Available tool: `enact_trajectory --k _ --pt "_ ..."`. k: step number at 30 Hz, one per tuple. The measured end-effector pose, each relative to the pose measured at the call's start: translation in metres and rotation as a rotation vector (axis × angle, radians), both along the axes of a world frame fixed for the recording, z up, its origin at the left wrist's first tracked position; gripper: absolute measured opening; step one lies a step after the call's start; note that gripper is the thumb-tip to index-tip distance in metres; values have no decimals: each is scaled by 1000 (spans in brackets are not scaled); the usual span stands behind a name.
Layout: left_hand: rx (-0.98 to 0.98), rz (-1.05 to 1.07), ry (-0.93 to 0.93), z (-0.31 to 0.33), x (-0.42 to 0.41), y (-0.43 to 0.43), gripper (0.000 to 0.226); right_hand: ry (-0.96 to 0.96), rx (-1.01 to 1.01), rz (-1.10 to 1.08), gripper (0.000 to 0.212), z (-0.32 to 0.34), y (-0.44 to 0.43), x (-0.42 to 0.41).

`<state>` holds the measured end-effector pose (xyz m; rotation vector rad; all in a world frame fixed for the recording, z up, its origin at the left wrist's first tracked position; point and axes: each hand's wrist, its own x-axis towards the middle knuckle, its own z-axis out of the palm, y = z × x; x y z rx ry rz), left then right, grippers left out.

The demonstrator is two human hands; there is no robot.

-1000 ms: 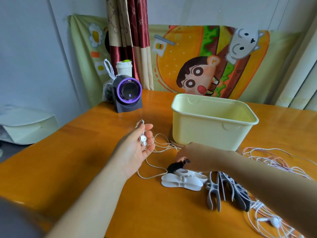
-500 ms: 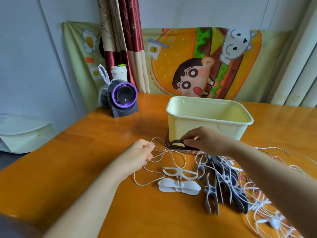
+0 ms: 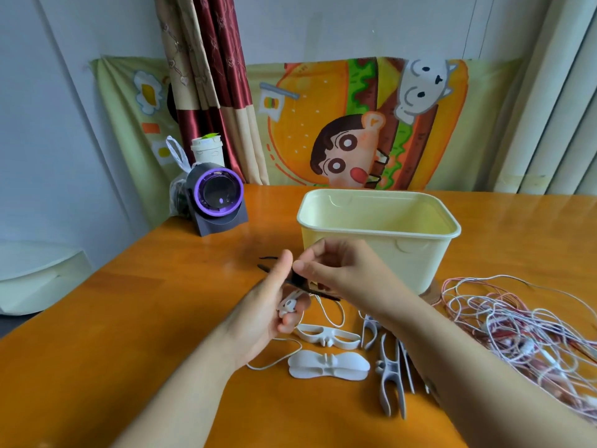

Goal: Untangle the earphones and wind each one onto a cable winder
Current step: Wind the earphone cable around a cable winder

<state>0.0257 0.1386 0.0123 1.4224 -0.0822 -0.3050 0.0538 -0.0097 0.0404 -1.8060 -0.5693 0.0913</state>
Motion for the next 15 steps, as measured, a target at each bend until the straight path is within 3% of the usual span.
enact_trajectory --k 5,10,13,15 --pt "-203 51 29 2 -4 4 41 -39 86 -43 44 2 -5 4" --pt "-423 -264 30 6 -10 8 38 95 35 185 50 1 -6 0" --pt "-396 -343 36 8 -10 13 55 152 -43 259 61 2 -7 -4" --pt "-346 -300 41 8 -7 16 72 201 -105 322 57 7 -10 -7"
